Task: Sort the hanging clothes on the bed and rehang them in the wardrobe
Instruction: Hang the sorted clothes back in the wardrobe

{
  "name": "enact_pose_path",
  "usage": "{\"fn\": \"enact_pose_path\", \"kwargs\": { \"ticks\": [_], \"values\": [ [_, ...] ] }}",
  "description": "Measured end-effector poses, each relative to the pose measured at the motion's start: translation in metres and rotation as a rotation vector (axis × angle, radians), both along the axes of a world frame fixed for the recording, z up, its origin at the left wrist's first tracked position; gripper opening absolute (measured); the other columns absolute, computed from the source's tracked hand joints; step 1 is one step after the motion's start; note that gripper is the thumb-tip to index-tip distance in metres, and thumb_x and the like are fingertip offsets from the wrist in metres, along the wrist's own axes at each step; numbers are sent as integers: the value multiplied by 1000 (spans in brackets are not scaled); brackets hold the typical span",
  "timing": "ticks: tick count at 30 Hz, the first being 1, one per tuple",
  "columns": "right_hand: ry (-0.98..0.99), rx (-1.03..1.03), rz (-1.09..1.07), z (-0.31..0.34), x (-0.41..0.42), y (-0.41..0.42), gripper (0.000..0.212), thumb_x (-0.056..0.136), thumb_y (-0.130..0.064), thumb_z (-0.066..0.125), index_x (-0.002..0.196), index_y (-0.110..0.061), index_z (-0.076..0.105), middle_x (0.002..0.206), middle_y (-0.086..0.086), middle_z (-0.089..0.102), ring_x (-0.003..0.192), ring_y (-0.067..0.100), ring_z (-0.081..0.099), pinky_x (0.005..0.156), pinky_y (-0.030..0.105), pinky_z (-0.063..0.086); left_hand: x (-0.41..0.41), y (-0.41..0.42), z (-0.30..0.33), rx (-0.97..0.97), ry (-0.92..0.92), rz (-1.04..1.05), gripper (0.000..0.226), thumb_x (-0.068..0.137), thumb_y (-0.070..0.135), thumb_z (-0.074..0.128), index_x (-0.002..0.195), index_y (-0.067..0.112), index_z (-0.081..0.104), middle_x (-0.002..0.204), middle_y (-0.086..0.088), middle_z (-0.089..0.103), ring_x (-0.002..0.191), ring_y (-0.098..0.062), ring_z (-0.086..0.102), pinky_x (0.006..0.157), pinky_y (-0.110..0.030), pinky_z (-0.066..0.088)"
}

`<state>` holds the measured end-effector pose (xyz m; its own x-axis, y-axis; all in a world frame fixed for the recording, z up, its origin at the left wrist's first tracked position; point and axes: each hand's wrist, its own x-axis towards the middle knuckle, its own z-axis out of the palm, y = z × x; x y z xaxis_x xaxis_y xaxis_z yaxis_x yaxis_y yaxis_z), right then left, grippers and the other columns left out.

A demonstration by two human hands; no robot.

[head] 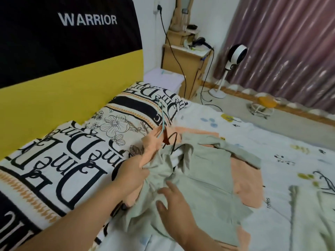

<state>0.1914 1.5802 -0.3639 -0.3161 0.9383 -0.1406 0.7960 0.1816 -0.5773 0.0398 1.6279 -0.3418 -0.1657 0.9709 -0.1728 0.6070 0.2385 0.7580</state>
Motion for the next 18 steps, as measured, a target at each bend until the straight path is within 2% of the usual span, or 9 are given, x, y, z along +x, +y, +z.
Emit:
{"fn": "enact_pose_path", "kwargs": {
  "ticks": [1, 3, 4, 6, 9, 11, 13, 15, 18],
  "values": [
    [20, 55, -89, 14, 8, 0, 34, 96, -21, 44, 130, -20, 45, 150, -2, 27, 136, 14, 31, 102, 18, 28, 0, -7, 14, -5, -94, 20, 6, 86, 6, 55, 89, 10, 54, 78, -2, 54, 76, -23, 53, 56, -27, 35],
    [102, 141, -279, 43, 24, 4, 34, 95, -18, 45, 130, -20, 41, 139, -3, 36, 125, 14, 42, 92, 19, 33, 1, -24, 44, -16, -224, 26, 16, 86, 1, 54, 87, 17, 56, 80, -5, 58, 71, -22, 54, 53, -25, 36],
    [156, 181, -355, 58, 31, 6, 38, 95, -17, 45, 133, -18, 37, 138, -3, 37, 124, 14, 42, 91, 19, 34, 4, -32, 60, -17, -264, 15, 24, 86, 0, 54, 84, 24, 55, 81, -4, 60, 70, -20, 54, 55, -25, 38],
    [214, 294, -416, 90, 40, 13, 50, 94, -11, 46, 141, -14, 30, 143, 1, 33, 132, 17, 36, 101, 20, 31, 8, -51, 91, -10, -307, -22, 34, 86, -1, 54, 85, 33, 54, 88, -5, 64, 75, -19, 54, 62, -26, 41],
    [116, 401, -322, 141, 50, 18, 62, 89, -7, 47, 146, -15, 25, 152, 3, 23, 141, 18, 20, 114, 28, 19, 16, -78, 130, 21, -305, -72, 31, 84, -3, 55, 96, 25, 60, 90, -13, 66, 70, -20, 52, 59, -24, 37],
    [-40, 415, -224, 169, 55, 13, 53, 87, -13, 49, 138, -17, 37, 147, -1, 30, 139, 18, 24, 114, 39, 21, 22, -96, 155, 38, -320, -108, 32, 83, -3, 55, 94, 26, 62, 82, -11, 67, 64, -18, 51, 54, -22, 36],
    [-175, 403, -196, 192, 62, 3, 33, 87, -20, 46, 119, -14, 48, 132, 1, 44, 130, 21, 33, 108, 43, 26, 27, -113, 177, 52, -341, -121, 31, 82, -5, 55, 88, 24, 64, 80, -10, 69, 68, -22, 55, 59, -25, 38],
    [-208, 406, -171, 210, 70, -10, 24, 86, -21, 41, 105, -11, 52, 118, 7, 53, 118, 27, 42, 94, 38, 34, 29, -128, 197, 63, -370, -120, 31, 79, -9, 55, 82, 20, 68, 81, -9, 72, 74, -29, 62, 66, -28, 41],
    [-179, 428, -141, 235, 84, -31, 19, 92, -12, 41, 107, -9, 52, 117, 12, 54, 113, 30, 47, 84, 36, 36, 33, -154, 226, 49, -377, -156, 32, 69, 5, 59, 84, 30, 72, 88, -6, 73, 89, -37, 65, 79, -38, 49]
  ]
}}
